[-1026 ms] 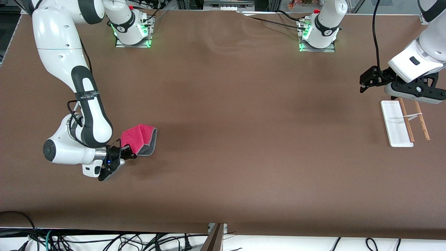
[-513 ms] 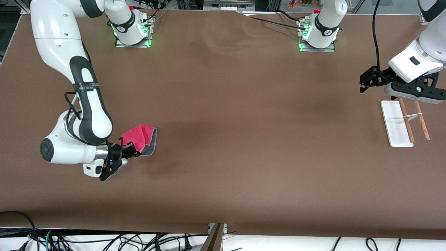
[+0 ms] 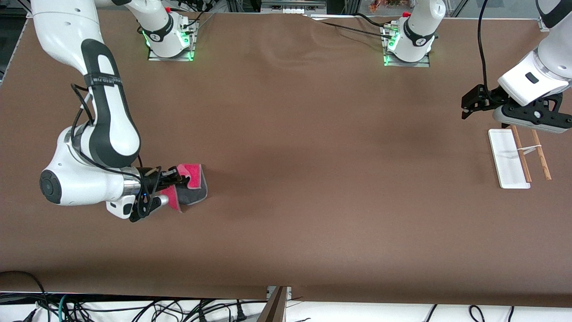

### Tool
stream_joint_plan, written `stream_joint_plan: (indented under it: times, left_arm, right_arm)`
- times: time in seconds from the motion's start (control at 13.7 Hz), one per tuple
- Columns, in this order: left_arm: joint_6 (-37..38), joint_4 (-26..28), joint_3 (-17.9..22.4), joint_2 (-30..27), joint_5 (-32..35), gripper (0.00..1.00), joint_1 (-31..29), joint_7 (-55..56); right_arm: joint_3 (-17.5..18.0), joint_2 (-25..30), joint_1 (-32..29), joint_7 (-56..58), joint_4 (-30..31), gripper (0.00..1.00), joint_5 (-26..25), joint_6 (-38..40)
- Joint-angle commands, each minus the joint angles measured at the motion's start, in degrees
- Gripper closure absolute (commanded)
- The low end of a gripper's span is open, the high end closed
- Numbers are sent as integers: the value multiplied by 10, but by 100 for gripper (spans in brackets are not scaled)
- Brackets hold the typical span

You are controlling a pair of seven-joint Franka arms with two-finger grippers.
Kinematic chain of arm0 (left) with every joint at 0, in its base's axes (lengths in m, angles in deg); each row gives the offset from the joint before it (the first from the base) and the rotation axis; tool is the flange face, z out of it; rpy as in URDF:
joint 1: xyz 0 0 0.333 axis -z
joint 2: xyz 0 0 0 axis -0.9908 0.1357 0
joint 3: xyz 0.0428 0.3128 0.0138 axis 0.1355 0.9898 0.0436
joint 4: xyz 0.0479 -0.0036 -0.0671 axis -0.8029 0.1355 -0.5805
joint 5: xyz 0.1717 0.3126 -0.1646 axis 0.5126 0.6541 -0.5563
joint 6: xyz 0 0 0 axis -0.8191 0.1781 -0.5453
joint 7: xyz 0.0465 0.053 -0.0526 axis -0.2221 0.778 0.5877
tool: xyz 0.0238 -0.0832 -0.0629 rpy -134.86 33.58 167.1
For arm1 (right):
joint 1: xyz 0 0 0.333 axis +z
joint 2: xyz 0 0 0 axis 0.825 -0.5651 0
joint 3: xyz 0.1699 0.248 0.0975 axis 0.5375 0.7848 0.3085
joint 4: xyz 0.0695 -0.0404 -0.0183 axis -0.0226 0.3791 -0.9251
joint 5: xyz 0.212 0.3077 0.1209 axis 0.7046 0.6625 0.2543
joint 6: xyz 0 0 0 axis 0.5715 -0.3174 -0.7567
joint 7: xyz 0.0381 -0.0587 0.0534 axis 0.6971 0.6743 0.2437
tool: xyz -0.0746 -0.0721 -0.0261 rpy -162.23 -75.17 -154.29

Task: Pass towel and hang on rack
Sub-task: 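Lift the towel with the right gripper while the left gripper approaches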

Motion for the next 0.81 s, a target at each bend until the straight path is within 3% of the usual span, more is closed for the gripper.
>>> stream_joint_plan:
  times: [0.0, 0.29, 0.73]
  left_arm:
    - [8, -10, -1, 1, -6, 0, -1, 0]
    - [9, -10, 0, 1, -6, 0, -2, -1]
    - [23, -9, 2, 15, -15, 0, -5, -8]
  right_arm:
    - [4, 6, 15, -107, -67, 100, -4, 80]
    - [51, 17, 23, -250, -95, 100, 20, 115]
    - [104, 26, 25, -452, -100, 100, 161, 107]
